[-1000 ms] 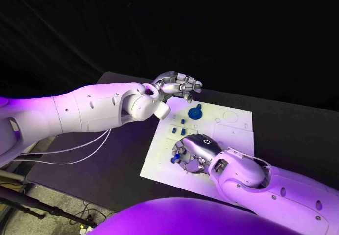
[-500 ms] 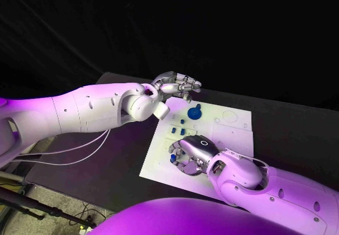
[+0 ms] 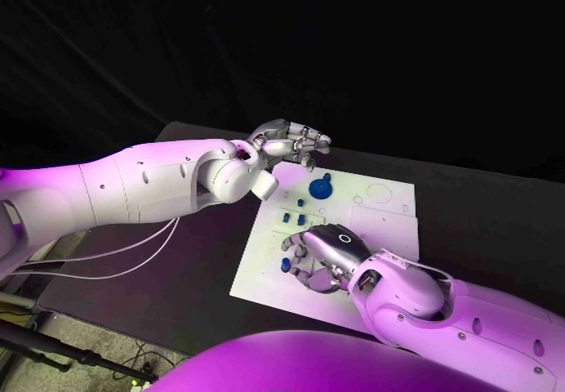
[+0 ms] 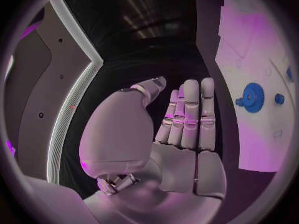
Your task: Assemble the parts on the task board
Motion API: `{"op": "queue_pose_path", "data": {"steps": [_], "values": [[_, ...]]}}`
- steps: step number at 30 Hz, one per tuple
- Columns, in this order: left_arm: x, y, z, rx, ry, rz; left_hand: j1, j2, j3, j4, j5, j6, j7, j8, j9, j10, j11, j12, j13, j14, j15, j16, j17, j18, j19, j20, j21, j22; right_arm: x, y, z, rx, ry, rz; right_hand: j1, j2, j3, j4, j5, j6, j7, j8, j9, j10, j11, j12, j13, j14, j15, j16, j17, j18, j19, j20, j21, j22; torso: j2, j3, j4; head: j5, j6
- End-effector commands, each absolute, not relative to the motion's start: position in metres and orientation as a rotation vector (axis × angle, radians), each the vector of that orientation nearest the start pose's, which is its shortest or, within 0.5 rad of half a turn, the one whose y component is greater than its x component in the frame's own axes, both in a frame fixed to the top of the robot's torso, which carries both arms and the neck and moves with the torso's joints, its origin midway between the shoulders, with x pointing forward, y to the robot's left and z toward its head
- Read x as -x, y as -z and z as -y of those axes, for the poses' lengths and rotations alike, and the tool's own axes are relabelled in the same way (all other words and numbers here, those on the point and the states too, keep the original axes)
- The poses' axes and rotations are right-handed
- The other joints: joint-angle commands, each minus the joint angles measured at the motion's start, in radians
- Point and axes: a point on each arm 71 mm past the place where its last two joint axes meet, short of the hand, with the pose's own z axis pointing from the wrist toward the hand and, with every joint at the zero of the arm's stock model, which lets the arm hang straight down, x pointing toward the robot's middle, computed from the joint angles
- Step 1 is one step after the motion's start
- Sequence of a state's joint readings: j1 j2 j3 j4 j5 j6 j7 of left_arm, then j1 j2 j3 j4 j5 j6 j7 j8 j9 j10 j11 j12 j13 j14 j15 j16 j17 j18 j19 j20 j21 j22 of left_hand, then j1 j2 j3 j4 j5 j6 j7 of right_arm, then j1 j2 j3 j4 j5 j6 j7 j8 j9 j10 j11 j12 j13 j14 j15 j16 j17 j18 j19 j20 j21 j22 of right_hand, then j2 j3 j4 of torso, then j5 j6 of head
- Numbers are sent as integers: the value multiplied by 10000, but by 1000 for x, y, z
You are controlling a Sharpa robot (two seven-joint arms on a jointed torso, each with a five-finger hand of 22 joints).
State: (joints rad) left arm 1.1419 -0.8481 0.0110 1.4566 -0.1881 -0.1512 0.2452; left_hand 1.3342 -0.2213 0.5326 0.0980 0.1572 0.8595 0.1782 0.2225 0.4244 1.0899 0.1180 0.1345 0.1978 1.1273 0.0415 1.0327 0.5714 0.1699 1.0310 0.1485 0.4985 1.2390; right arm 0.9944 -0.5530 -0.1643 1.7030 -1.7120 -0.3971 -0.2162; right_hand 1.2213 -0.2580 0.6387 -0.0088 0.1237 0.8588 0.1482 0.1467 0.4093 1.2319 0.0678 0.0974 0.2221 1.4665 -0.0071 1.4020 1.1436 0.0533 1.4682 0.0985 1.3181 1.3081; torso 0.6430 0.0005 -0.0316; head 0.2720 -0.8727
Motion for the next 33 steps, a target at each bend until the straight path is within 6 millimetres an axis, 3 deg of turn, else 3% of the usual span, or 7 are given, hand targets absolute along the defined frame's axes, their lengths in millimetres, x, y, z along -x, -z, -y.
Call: {"op": "queue_pose_path", "data": {"steps": [1,6,8,12,18,23,33], "values": [[-492,198,-219,10012,15222,-16469,-54,44,46,-23,41,-69,25,59,11,-54,12,38,-16,27,24,-4,-10,116,49,17,-43,-8,-345,256,33,3618,-10458,-16169,6,77,-30,-51,81,155,-25,111,4,236,-61,198,122,187,-58,-27,-13,-1,-4,-35,-6,1928,-14,-8,-6,-187,1],[-492,198,-221,10036,15165,-16446,-54,44,46,-23,41,-69,25,59,11,-54,12,38,-16,27,24,-4,-10,116,49,17,-43,-8,-363,242,82,906,-10421,-17181,-463,-36,-589,162,168,707,-107,404,120,771,-119,1080,819,216,-109,-2,37,-3,-2,-89,-5,1926,-52,-42,-32,-701,1],[-492,198,-223,10055,15116,-16423,-54,44,46,-23,41,-69,25,59,11,-54,12,38,-16,27,24,-4,-10,116,49,17,-43,-8,-374,239,116,-916,-10039,-18220,-889,-70,-1324,428,473,784,-225,524,327,722,-228,2223,1861,250,-200,53,137,-14,22,-173,56,1941,-80,-55,-67,-989,1],[-492,199,-225,10079,15064,-16391,-55,43,45,-27,40,-72,25,74,14,-66,14,40,-18,24,26,-3,-12,116,50,18,-44,-12,-383,235,167,-2381,-9042,-19054,-1158,102,-2325,782,739,896,-461,900,1110,-50,-423,6037,5303,461,-319,524,1122,-90,181,-326,443,2043,-157,-94,-151,-1460,1],[-491,199,-225,10079,15083,-16386,-55,43,45,-27,40,-72,25,74,14,-66,14,40,-18,24,26,-3,-12,116,50,18,-44,-12,-377,237,216,-2772,-7662,-19472,-1072,279,-3568,1385,849,852,-471,1135,1938,650,-451,10151,9008,645,-368,997,2235,-200,395,-332,993,2190,-221,-96,-210,-2372,1],[-489,200,-224,10088,15113,-16392,-63,40,41,-26,39,-74,26,84,16,-69,15,44,-19,20,27,-4,-15,115,50,19,-46,-15,-367,242,229,-2498,-6824,-19361,-799,465,-4204,1794,822,973,-539,1243,2292,1133,-494,11275,10031,717,-402,1142,2625,-253,495,-358,1255,2260,-286,-95,-282,-2762,1],[-486,201,-221,10092,15221,-16470,-63,40,41,-26,39,-74,26,84,16,-69,15,44,-19,20,27,-4,-15,115,50,19,-46,-15,-347,267,218,-2168,-5836,-19241,-623,568,-4712,2311,835,1102,-591,1262,2503,1342,-538,11715,10439,776,-435,1259,2944,-294,572,-390,1457,2315,-312,-101,-308,-3217,1]]}}
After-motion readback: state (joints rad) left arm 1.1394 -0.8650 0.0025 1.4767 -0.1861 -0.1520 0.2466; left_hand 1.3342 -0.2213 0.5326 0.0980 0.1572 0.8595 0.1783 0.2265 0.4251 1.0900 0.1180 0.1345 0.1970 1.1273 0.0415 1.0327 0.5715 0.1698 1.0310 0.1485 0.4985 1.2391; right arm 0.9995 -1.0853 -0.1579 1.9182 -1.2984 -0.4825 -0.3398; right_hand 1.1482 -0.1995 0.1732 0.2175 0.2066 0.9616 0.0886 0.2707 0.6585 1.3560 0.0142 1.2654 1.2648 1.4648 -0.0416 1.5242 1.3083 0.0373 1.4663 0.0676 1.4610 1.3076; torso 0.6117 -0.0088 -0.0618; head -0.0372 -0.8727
